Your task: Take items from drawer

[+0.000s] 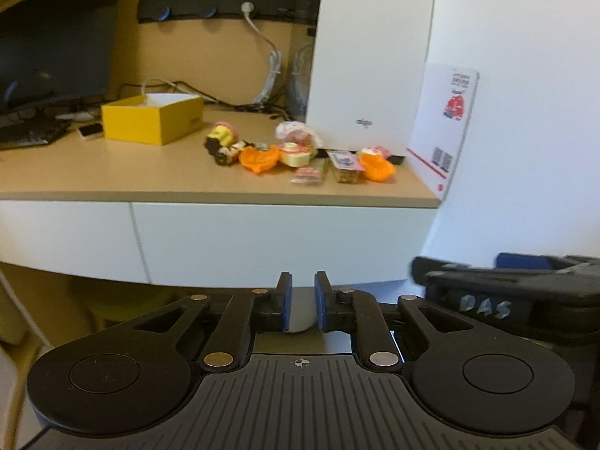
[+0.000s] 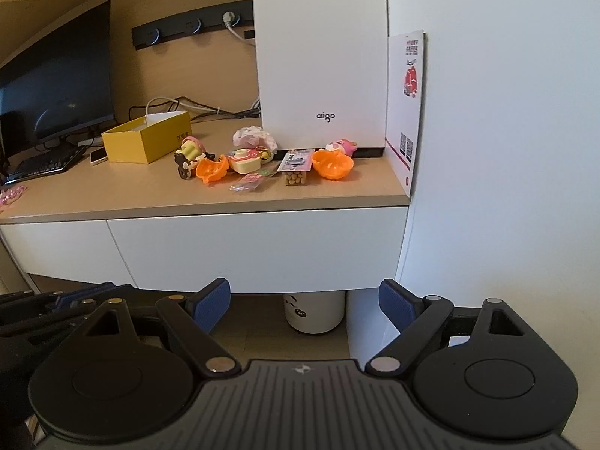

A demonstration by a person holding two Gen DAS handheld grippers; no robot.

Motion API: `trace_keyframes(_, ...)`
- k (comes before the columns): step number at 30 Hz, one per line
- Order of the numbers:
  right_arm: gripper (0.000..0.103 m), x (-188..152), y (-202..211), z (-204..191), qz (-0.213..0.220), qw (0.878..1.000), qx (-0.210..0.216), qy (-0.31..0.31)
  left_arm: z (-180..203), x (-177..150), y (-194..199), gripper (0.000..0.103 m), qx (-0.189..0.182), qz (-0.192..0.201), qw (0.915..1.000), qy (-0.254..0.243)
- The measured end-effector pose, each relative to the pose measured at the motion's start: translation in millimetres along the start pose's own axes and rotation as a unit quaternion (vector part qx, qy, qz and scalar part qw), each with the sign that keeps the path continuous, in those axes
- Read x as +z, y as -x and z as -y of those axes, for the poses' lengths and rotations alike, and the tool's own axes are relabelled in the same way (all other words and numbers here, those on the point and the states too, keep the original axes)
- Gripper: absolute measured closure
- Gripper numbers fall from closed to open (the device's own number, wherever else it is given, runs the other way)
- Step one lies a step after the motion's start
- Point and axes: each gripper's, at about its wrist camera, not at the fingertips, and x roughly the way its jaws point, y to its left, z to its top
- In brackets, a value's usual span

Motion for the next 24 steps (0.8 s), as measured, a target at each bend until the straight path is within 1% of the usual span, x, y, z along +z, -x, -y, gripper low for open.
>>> trace_keyframes(5, 0.015, -4.8, -5.0, -0.2, -0.013, 1.000, 0.002, 0.001, -0.4, -0.2, -0.8, 0.088, 0.000, -0.007, 1.0000, 0.004)
trace_keyframes(8, 0.015, -5.0, -5.4, 3.5, -0.015, 1.000, 0.002, -0.012, -0.9, -0.6, -0.6, 0.088, 0.003, -0.009, 0.9999, 0.005)
trace_keyframes(15, 0.015, -5.4, -5.4, 0.0, -0.015, 1.000, 0.004, -0.003, -2.9, 1.8, 0.8, 0.088, 0.010, -0.007, 0.9999, 0.003)
trace_keyframes(18, 0.015, -5.1, -5.8, 0.6, -0.018, 1.000, 0.006, -0.005, -2.4, 3.1, 0.9, 0.089, 0.014, -0.008, 0.9999, -0.004)
trace_keyframes(24, 0.015, -6.0, -7.3, 1.5, -0.024, 1.000, 0.008, -0.008, -5.5, 3.0, 0.2, 0.089, 0.016, -0.012, 0.9998, -0.001)
